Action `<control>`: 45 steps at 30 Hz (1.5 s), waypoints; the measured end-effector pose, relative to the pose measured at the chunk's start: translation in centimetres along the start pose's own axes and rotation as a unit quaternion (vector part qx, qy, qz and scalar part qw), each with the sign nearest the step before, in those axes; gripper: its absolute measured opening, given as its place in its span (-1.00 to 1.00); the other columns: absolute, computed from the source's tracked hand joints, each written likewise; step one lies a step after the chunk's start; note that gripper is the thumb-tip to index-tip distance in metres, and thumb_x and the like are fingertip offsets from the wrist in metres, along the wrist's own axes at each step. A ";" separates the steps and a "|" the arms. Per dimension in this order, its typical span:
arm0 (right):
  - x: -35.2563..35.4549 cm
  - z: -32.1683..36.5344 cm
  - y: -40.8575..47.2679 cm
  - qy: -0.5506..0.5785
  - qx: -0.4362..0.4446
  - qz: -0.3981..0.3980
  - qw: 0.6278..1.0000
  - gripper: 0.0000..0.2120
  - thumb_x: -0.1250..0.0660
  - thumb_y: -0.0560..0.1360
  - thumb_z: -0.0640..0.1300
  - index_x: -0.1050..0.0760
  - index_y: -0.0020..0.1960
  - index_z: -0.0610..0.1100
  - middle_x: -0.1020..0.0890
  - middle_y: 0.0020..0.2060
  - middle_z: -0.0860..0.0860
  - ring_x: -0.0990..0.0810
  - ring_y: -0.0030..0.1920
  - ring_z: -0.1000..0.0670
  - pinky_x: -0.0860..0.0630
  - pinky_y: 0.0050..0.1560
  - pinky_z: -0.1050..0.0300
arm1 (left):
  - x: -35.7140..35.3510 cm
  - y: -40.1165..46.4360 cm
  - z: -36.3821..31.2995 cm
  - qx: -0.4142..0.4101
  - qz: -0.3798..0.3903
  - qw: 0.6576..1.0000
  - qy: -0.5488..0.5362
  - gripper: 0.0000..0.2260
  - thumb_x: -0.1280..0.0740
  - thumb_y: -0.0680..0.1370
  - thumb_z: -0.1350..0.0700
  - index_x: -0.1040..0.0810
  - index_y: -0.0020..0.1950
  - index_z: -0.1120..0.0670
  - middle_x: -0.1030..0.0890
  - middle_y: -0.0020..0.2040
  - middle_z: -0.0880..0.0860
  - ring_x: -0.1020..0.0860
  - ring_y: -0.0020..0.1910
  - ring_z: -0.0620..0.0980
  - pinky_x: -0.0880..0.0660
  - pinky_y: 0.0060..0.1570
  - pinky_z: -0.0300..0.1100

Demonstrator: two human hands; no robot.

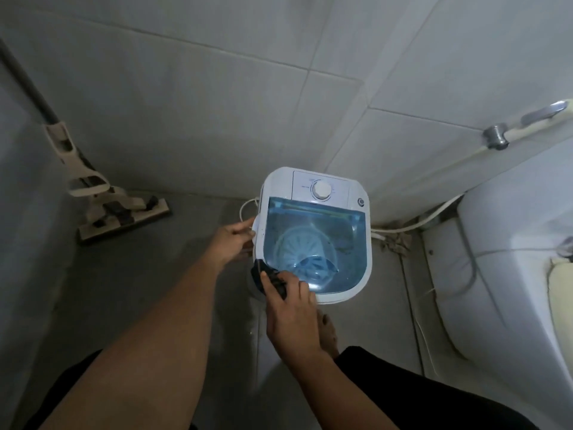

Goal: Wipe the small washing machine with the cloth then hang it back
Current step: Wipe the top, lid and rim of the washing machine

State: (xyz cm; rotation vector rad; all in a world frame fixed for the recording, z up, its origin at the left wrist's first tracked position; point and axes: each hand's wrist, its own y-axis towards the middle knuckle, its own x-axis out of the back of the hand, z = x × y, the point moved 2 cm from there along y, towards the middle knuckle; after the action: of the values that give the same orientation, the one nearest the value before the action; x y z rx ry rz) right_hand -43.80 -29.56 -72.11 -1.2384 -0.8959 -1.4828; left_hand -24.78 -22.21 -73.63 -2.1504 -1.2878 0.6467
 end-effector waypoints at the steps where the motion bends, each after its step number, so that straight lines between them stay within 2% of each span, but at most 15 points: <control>1: 0.0 0.3 0.4 0.000 -0.002 0.001 1.000 -0.38 -0.22 0.41 -0.15 -0.42 0.47 0.01 -0.52 0.24 -0.14 -0.49 0.03 -0.16 -0.49 -0.07 -0.08 | 0.1 0.2 0.1 0.002 0.006 1.000 0.002 -0.66 -0.27 0.61 0.24 -0.57 0.33 -0.04 -0.69 0.05 0.12 -0.67 -0.21 -0.04 -0.62 -0.25 -0.26; 6: 0.4 1.3 2.3 -0.007 0.002 -0.010 1.000 -0.47 -0.11 0.50 -0.09 -0.44 0.46 0.02 -0.53 0.19 -0.13 -0.51 0.00 -0.18 -0.50 -0.10 -0.09 | 0.6 0.8 0.3 0.014 0.021 1.000 -0.009 -0.66 -0.32 0.58 0.22 -0.61 0.31 -0.05 -0.66 -0.05 0.14 -0.55 -0.12 0.05 -0.53 -0.14 -0.19; 10: 1.2 1.1 5.1 -0.036 0.027 0.008 0.999 -0.47 -0.25 0.51 -0.08 -0.38 0.49 0.07 -0.50 0.17 -0.10 -0.49 0.04 -0.17 -0.50 -0.08 -0.10 | 0.8 1.4 0.5 0.015 0.034 0.999 -0.021 -0.64 -0.33 0.56 0.24 -0.61 0.31 -0.05 -0.68 -0.01 0.13 -0.58 -0.10 0.01 -0.56 0.02 -0.09; 11: 1.4 0.9 6.1 -0.044 0.029 0.016 0.998 -0.46 -0.26 0.51 -0.08 -0.37 0.49 0.09 -0.50 0.16 -0.09 -0.49 0.04 -0.18 -0.49 -0.07 -0.10 | 0.8 1.5 0.5 0.014 0.038 0.999 -0.024 -0.65 -0.32 0.57 0.24 -0.61 0.31 -0.04 -0.68 -0.01 0.12 -0.58 -0.09 0.01 -0.59 0.01 -0.09; 14: 2.6 -0.1 9.5 -0.081 0.043 0.026 0.995 -0.46 -0.31 0.50 -0.10 -0.41 0.47 0.11 -0.51 0.11 -0.12 -0.50 0.02 -0.21 -0.49 -0.08 -0.12 | 0.8 1.1 0.2 0.021 0.038 0.999 -0.028 -0.67 -0.28 0.60 0.23 -0.59 0.31 -0.03 -0.63 -0.01 0.11 -0.55 -0.07 0.01 -0.61 -0.31 -0.29; 16: 3.7 -1.0 12.0 -0.100 0.065 0.030 0.992 -0.47 -0.33 0.50 -0.12 -0.42 0.46 0.10 -0.50 0.14 -0.13 -0.50 0.06 -0.24 -0.50 -0.04 -0.14 | 0.9 1.1 0.4 0.028 0.038 0.998 -0.034 -0.66 -0.29 0.59 0.24 -0.56 0.34 -0.01 -0.61 -0.01 0.12 -0.55 -0.07 0.02 -0.59 -0.26 -0.25; 19: 5.6 -2.2 16.6 -0.139 0.074 0.054 0.986 -0.48 -0.27 0.55 -0.11 -0.36 0.49 0.12 -0.44 0.22 -0.14 -0.44 0.17 -0.25 -0.48 0.11 -0.18 | 1.0 1.3 0.5 0.029 0.038 0.998 -0.033 -0.66 -0.33 0.58 0.22 -0.56 0.34 -0.02 -0.62 -0.01 0.12 -0.57 -0.07 0.01 -0.59 -0.15 -0.19; 22: 7.1 -3.0 22.1 -0.081 0.054 0.071 0.993 -0.56 -0.22 0.60 -0.09 -0.41 0.47 0.10 -0.45 0.21 -0.16 -0.44 0.20 -0.27 -0.51 0.15 -0.20 | 0.7 1.3 0.5 0.023 0.038 0.998 -0.034 -0.66 -0.31 0.59 0.23 -0.58 0.33 -0.04 -0.59 -0.05 0.11 -0.53 -0.12 -0.01 -0.59 -0.11 -0.19; 25: 7.2 -4.2 24.8 -0.015 0.046 0.040 0.998 -0.61 -0.21 0.63 -0.10 -0.46 0.45 0.03 -0.47 0.18 -0.17 -0.45 0.17 -0.24 -0.52 0.10 -0.14 | 0.7 1.5 0.6 0.021 0.030 0.999 -0.033 -0.66 -0.31 0.59 0.22 -0.57 0.33 -0.05 -0.57 -0.07 0.10 -0.53 -0.16 -0.04 -0.59 -0.10 -0.19; 30: 4.8 -4.0 21.8 -0.034 0.066 -0.023 0.997 -0.67 -0.28 0.62 -0.02 -0.53 0.35 -0.02 -0.49 0.09 -0.15 -0.48 -0.01 -0.25 -0.58 -0.11 -0.18 | 0.8 1.5 0.7 0.020 0.029 0.999 -0.032 -0.67 -0.32 0.59 0.21 -0.58 0.32 -0.07 -0.58 -0.05 0.10 -0.54 -0.11 -0.03 -0.60 -0.10 -0.18; 33: 4.1 -3.7 19.3 -0.022 0.089 -0.028 0.995 -0.66 -0.29 0.61 -0.04 -0.54 0.36 -0.02 -0.51 0.09 -0.15 -0.50 -0.03 -0.24 -0.57 -0.12 -0.17 | 0.8 1.3 0.6 0.022 0.030 0.999 -0.034 -0.68 -0.32 0.59 0.21 -0.59 0.30 -0.07 -0.59 -0.04 0.09 -0.55 -0.11 -0.03 -0.61 -0.16 -0.22; 36: 4.0 -3.7 16.9 -0.021 0.122 0.002 0.992 -0.64 -0.28 0.60 -0.04 -0.53 0.38 -0.02 -0.50 0.12 -0.13 -0.49 0.02 -0.22 -0.57 -0.08 -0.19 | 0.6 1.0 0.4 0.025 0.033 0.998 -0.040 -0.69 -0.32 0.59 0.23 -0.59 0.29 -0.03 -0.60 0.00 0.10 -0.55 -0.07 0.00 -0.61 -0.15 -0.20; 38: 4.0 -3.5 15.1 -0.029 0.154 0.023 0.987 -0.62 -0.26 0.59 -0.03 -0.52 0.39 0.00 -0.50 0.13 -0.13 -0.49 0.03 -0.22 -0.57 -0.07 -0.20 | 0.5 1.0 0.3 0.028 0.028 0.998 -0.044 -0.69 -0.31 0.59 0.25 -0.58 0.29 0.01 -0.61 0.01 0.11 -0.56 -0.14 -0.02 -0.61 -0.18 -0.21; 41: 3.8 -3.3 11.2 -0.035 0.220 0.048 0.974 -0.59 -0.17 0.60 0.02 -0.45 0.43 0.07 -0.50 0.11 -0.12 -0.49 0.02 -0.20 -0.53 -0.07 -0.15 | 0.4 1.1 0.4 0.026 0.022 0.999 -0.027 -0.66 -0.26 0.59 0.29 -0.59 0.30 0.00 -0.64 -0.01 0.14 -0.57 -0.16 0.01 -0.60 -0.09 -0.10; 45: 4.2 -3.8 7.2 -0.067 0.321 0.129 0.936 -0.58 -0.14 0.62 0.09 -0.37 0.48 0.15 -0.48 0.16 -0.05 -0.46 0.09 -0.12 -0.47 0.02 -0.09 | 0.5 0.9 0.0 0.031 0.021 0.999 -0.014 -0.65 -0.30 0.60 0.24 -0.55 0.35 -0.03 -0.61 -0.02 0.13 -0.55 -0.10 0.02 -0.58 -0.24 -0.19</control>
State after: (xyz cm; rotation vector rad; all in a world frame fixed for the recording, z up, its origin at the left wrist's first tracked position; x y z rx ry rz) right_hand -37.89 -35.94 -69.18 -0.9202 -1.1411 -0.7998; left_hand -24.05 -22.14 -74.28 -2.1309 -1.2240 0.7271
